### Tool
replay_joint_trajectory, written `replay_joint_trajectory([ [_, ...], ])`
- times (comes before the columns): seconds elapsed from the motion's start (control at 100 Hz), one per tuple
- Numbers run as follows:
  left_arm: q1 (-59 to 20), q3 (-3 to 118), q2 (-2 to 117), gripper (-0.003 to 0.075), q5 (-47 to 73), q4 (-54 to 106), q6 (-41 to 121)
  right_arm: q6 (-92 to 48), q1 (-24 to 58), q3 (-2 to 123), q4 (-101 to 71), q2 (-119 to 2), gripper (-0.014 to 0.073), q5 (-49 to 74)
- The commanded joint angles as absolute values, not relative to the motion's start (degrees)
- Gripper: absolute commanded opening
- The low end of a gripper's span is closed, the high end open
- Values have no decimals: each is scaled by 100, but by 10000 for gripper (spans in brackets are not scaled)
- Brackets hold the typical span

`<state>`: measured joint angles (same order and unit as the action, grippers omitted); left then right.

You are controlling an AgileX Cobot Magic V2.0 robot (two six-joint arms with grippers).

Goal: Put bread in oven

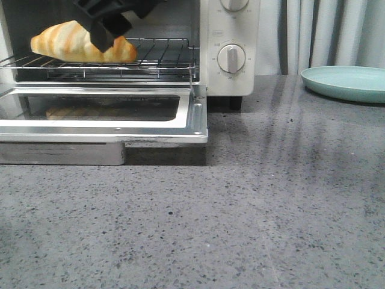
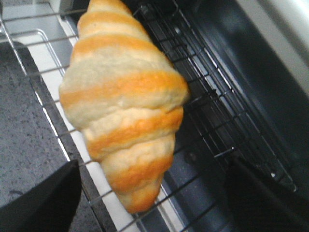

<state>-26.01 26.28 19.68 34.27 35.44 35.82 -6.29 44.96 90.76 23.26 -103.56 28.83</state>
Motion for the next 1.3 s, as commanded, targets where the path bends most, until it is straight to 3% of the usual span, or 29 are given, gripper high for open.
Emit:
replay_joint_trajectory([
  [0.0,-2655,2793,2008,-22,3155,3706,3582,-591,4408,9271,2426,-9933,563,2755],
  [0.13,-2655,2793,2003,-22,3071,3741,3582,-555,4584,9271,2086,-9525,401,2813],
  [0.3,-2655,2873,1542,-22,2603,3842,3582,-555,4843,9081,1555,-8772,-81,3667],
  [0.49,-2655,2860,529,-22,2764,3372,3455,-555,4881,7331,1477,-6914,-48,3266],
  [0.8,-2585,2476,-17,-22,2926,2825,3022,-488,4881,3990,1699,-2221,-48,3154],
  [0.96,-2585,2461,-17,-22,2914,2964,3022,1475,4881,2909,3122,265,-48,4099],
  [1.04,-2622,2453,-17,-22,2873,2969,3022,1620,4945,2874,3357,9,-49,4958],
  [1.21,-2628,2440,-17,-22,2833,3319,3022,1591,5027,2861,3519,-286,-50,3352],
  [1.29,-2633,2440,-17,-21,2827,3354,3022,1591,5027,2861,3652,-323,-50,3217],
])
